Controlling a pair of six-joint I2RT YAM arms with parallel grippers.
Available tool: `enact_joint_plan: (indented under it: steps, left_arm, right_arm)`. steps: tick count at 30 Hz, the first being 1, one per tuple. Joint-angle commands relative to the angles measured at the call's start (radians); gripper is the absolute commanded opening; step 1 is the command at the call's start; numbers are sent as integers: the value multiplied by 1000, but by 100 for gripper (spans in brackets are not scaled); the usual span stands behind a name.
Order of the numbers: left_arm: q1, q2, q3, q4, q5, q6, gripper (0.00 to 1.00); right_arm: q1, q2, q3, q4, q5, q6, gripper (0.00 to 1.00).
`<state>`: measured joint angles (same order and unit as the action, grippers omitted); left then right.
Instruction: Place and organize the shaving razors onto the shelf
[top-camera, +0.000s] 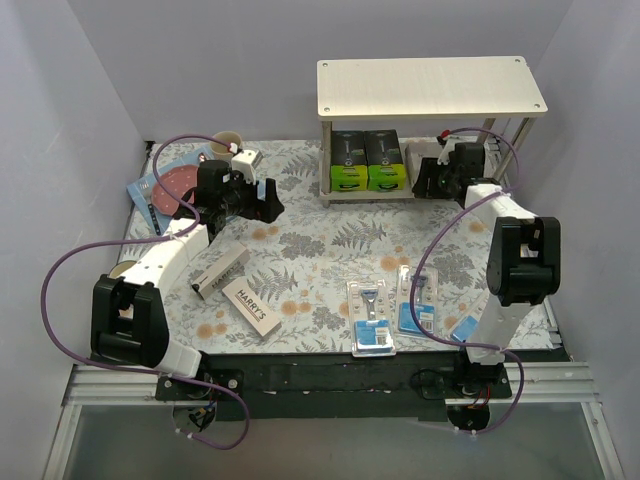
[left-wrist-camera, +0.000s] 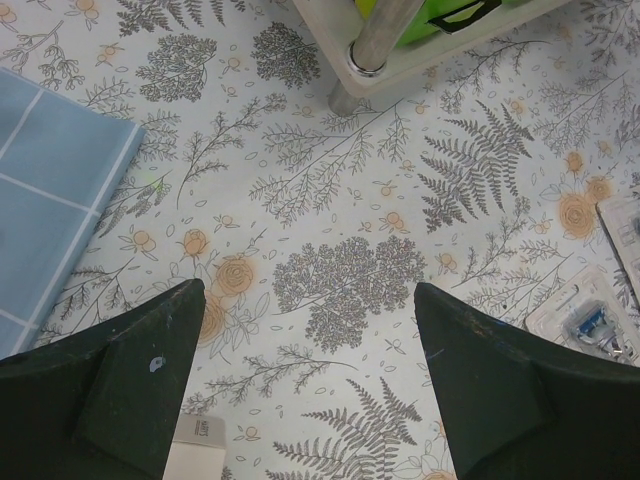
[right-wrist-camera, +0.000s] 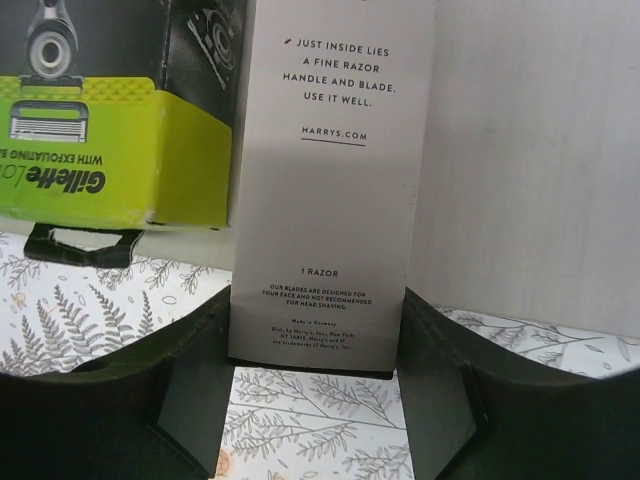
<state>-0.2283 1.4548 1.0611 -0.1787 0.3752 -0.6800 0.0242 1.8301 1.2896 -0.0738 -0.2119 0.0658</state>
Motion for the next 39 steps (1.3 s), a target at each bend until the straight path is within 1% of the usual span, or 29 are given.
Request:
enact_joint_plan:
  steps: [1,4,6,7,10,12,13,19,27,30,31,33,34,36,39]
  left_arm:
    - [4,-31,7,-10,-15,26,85]
    - [4,-34,7,-15,-18,31,85]
    - [4,-42,2,-19,-16,33,85]
    - [4,-45,-1,-21,-16,33,85]
    - [4,-53,-15,-19,-10,31,85]
    - [4,-56,-23,-15,-7,27,85]
    - [4,-60,-24,-12,-6,27,85]
    - [4,-65,-32,-1,1,17,85]
    - [4,-86,-62,12,16,-1,85]
    - [4,-93,-72,13,16,-3,85]
    - [4,-97,-75,15,16,-3,85]
    - [4,-100,-79,18,13,-3,85]
    - [4,-100,-82,19,13,-3,85]
    - [4,-102,-84,16,13,-3,85]
    - [4,-103,-87,15,10,-1,85]
  right_arm:
    - [29,31,50,65,85,34,58]
    - [29,46,51,63,89,26,59]
    - [31,51,51,90,89,25,64]
    - [31,49,51,91,91,25,68]
    - [33,29,40,91,92,25,73]
    - [33,5,22,92,91,25,75]
    - [31,-5,14,92,88,25,78]
    - [31,-95,-48,91,74,26,82]
    - [20,-196,-133,75,97,17,83]
    - [7,-210,-148,45,95,5,79]
    - [-4,-212,-151,39,92,3,75]
    - [-13,-207,-159,35,72,-4,71]
    - [-15,-204,-159,35,66,-17,67]
    - [-15,-190,-156,39,59,-47,64]
    - [-15,-169,-142,48,48,-63,54]
